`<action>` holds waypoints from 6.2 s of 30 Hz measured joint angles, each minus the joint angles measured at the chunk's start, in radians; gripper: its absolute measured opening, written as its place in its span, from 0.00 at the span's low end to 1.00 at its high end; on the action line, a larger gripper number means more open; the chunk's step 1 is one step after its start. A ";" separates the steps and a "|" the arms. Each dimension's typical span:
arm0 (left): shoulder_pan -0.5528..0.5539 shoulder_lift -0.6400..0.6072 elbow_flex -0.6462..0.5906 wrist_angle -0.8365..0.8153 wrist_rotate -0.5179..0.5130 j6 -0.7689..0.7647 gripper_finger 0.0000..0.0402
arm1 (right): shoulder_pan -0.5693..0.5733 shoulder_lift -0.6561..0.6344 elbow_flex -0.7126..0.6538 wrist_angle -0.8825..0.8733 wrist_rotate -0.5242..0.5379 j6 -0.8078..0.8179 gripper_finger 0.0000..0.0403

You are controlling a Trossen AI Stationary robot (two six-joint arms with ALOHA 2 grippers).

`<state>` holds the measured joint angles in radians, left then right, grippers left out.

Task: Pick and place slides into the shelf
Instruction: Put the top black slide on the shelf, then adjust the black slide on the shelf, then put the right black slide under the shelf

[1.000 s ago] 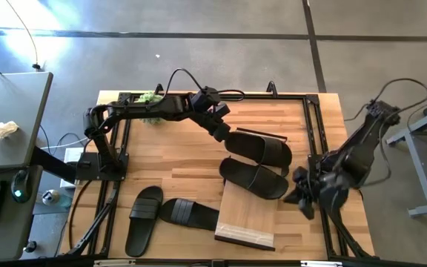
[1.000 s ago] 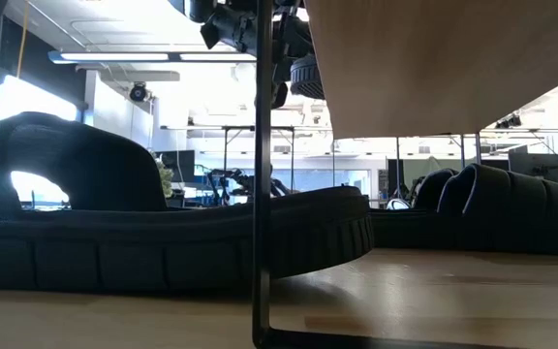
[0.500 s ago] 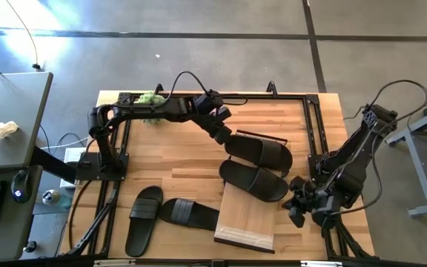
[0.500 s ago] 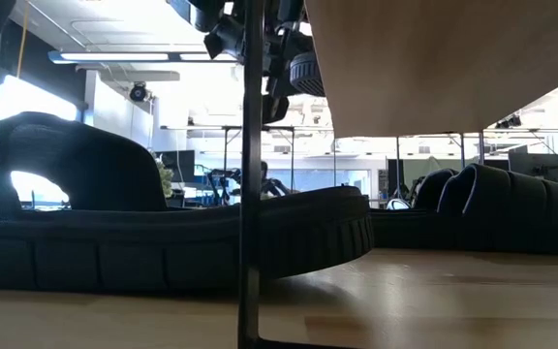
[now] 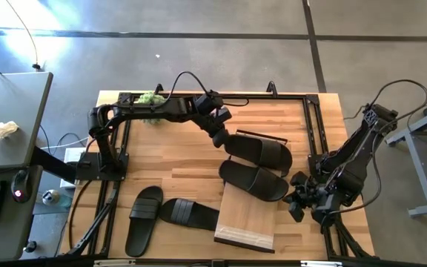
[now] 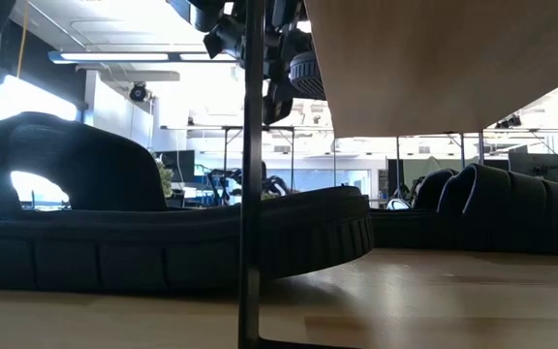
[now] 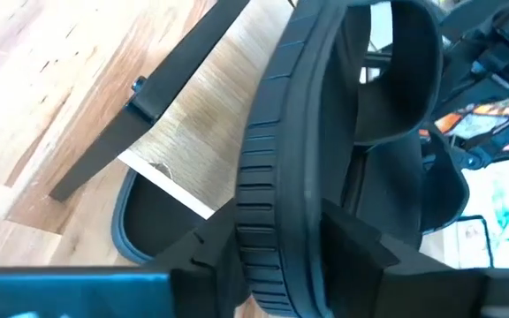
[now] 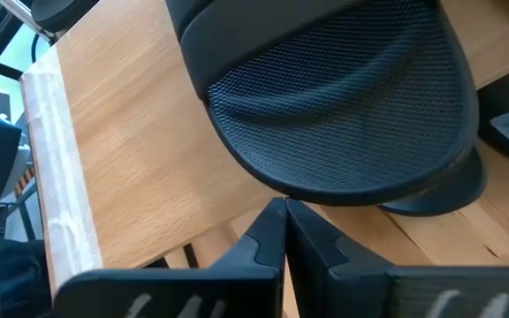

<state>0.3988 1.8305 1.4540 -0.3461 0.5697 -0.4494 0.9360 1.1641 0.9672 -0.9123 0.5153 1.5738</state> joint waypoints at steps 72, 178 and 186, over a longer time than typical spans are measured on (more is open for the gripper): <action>-0.223 -0.258 0.000 -0.635 -0.211 0.295 0.42 | -0.040 -0.001 0.001 -0.056 -0.054 0.016 0.00; -0.550 -0.532 -0.394 -0.589 -0.279 -0.581 0.01 | 0.008 -0.249 0.236 -0.526 0.004 -0.152 0.00; -0.624 -0.789 -0.823 -0.112 -0.286 -0.830 0.01 | 0.008 -0.242 0.227 -0.350 0.005 -0.166 0.00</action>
<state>-0.2248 1.0418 0.6315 -0.4585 0.2840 -1.2794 0.9441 0.9224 1.1946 -1.2623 0.5206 1.4082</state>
